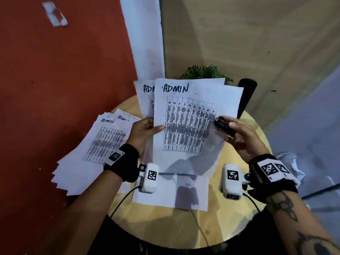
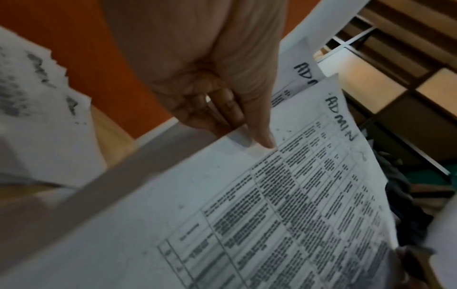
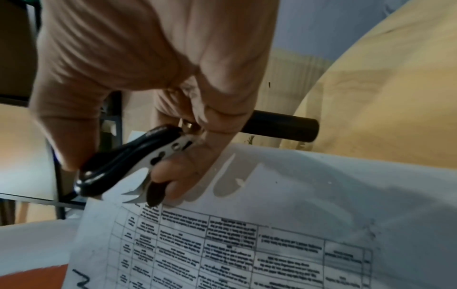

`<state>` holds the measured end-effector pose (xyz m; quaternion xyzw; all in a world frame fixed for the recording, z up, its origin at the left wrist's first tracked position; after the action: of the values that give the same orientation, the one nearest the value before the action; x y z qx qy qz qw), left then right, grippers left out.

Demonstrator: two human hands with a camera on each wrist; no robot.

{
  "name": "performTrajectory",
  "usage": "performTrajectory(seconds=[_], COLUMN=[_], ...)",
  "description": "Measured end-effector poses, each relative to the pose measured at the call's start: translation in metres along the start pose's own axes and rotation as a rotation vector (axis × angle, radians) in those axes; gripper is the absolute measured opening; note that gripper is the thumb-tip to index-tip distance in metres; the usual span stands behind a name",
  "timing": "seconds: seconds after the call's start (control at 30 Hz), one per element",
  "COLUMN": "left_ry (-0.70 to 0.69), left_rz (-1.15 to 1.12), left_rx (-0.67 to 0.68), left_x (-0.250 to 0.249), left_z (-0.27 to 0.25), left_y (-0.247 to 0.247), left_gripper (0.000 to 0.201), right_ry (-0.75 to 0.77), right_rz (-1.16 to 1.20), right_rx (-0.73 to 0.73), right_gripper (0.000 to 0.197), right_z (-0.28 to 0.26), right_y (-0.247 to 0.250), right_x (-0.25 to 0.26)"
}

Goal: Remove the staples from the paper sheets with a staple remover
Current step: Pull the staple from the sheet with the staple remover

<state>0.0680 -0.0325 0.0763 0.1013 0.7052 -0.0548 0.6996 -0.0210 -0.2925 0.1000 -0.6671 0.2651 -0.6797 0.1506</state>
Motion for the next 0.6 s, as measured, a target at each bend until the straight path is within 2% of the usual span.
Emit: performTrajectory(seconds=[0.13,0.2,0.27,0.33,0.37,0.43,0.47,0.53,0.6], left_ry=[-0.074,-0.096,-0.104,-0.103,-0.103,-0.145,-0.180,-0.237,-0.306], left_rz=[0.034,-0.007,-0.063,-0.034,-0.003,0.013,-0.014,-0.096,-0.124], left_rx=[-0.218,-0.373,-0.467,-0.450,-0.407,-0.301,-0.251,-0.199,-0.198], left_x=[-0.021,-0.030,-0.039,-0.049,-0.053,-0.070,-0.082,-0.112,-0.143], left_z=[-0.012,-0.019,-0.030,-0.041,-0.043,-0.050,-0.054,-0.060,-0.070], left_y=[0.023,0.046,0.064,0.066,0.061,0.052,0.047,0.042,0.040], left_gripper=[0.023,0.029,0.036,0.050,0.061,0.087,0.090,0.080,0.058], right_ry=[0.078,0.113,0.138,0.143,0.149,0.160,0.164,0.187,0.214], right_rz=[-0.010,-0.040,-0.060,-0.050,-0.058,-0.085,-0.092,-0.108,-0.120], right_rx=[0.058,0.082,0.106,0.130,0.138,0.172,0.191,0.228,0.247], right_gripper=[0.065,0.064,0.059,0.035,0.029,0.035,0.037,0.037,0.038], right_z=[-0.012,-0.018,-0.024,-0.030,-0.033,-0.040,-0.045,-0.053,-0.060], right_y=[-0.018,-0.026,-0.032,-0.039,-0.041,-0.050,-0.055,-0.063,-0.070], right_x=[0.024,0.035,0.046,0.056,0.060,0.069,0.074,0.082,0.087])
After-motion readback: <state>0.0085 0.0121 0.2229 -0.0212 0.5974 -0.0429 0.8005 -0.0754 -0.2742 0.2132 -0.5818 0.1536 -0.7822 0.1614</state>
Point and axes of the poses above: each hand's wrist, its own z-axis towards the middle knuckle, its own y-axis out of the back of the hand, x = y × z, the point moved 6 cm from there along z, towards the middle knuckle, and after that the axes turned 12 degrees about z, right-handed, at the moved point
